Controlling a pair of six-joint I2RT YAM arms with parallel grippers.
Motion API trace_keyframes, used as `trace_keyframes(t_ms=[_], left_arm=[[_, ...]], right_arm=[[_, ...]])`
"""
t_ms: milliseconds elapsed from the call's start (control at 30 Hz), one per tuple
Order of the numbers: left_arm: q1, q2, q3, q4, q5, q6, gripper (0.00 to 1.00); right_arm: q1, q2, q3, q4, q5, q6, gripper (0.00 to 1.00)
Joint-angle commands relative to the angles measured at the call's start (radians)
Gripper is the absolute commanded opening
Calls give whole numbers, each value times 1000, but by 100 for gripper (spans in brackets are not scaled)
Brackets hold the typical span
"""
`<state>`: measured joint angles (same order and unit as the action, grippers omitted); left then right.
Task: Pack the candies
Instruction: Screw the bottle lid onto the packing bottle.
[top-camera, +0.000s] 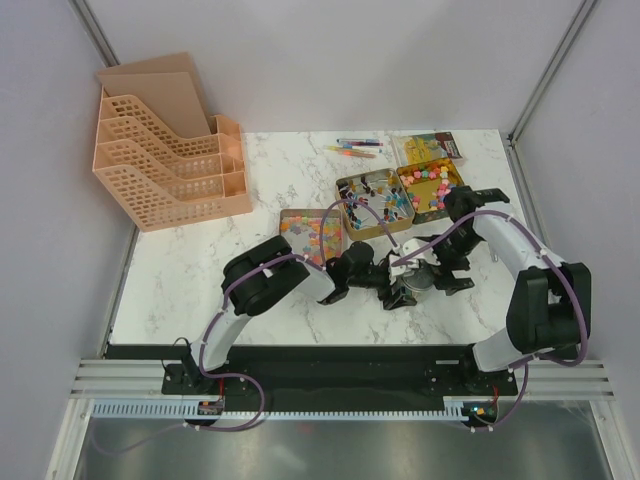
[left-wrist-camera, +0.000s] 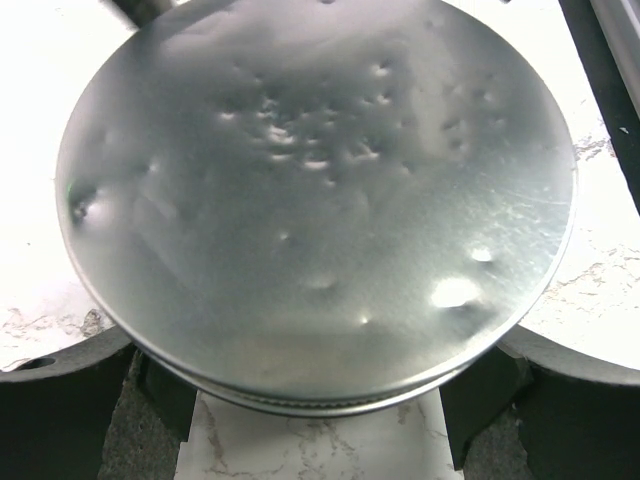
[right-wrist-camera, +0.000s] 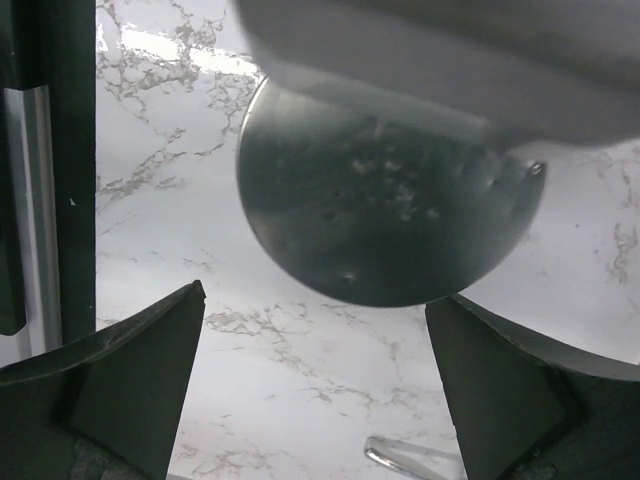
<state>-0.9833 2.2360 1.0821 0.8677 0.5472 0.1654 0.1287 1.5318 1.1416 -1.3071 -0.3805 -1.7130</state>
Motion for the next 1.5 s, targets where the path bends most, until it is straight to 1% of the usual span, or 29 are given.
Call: trace_keyframes(t_ms=[0, 67, 167, 233, 367, 600, 833, 1000, 1267, 1367, 1400, 1467], left_arm=[[28, 76, -37, -276, -90, -7, 2], [29, 76, -36, -277, -89, -3, 2], [28, 79, -34, -274, -79, 9, 2], [26, 83, -33, -272, -75, 23, 2], [26, 86, -30, -272, -70, 37, 2], [26, 85, -28, -277, -72, 28, 2], [26, 85, -27, -280, -70, 29, 2], [26, 85, -25, -285, -70, 31, 2], [28, 91, -16, -286, -63, 31, 2], [28, 91, -14, -289, -64, 31, 2], [26, 90, -14, -291, -64, 31, 2], [26, 91, -14, -291, -64, 33, 2]], right_arm=[[-17, -68, -22, -155, 0, 10, 98], [-37, -87, -22, -153, -14, 3, 98], [-83, -93, 29, -143, -102, -52, 98], [-90, -68, 78, -139, -171, -83, 98], [-86, -24, 101, -138, -230, -183, 98], [-31, 62, 156, -152, -250, -201, 98], [37, 56, 119, -152, -218, -238, 98], [52, 36, 99, -152, -213, -237, 98], [71, 59, 109, -153, -221, -203, 98], [69, 57, 109, -152, -225, -195, 94], [69, 57, 109, -153, -225, -183, 88], [71, 57, 107, -155, -224, -163, 81]])
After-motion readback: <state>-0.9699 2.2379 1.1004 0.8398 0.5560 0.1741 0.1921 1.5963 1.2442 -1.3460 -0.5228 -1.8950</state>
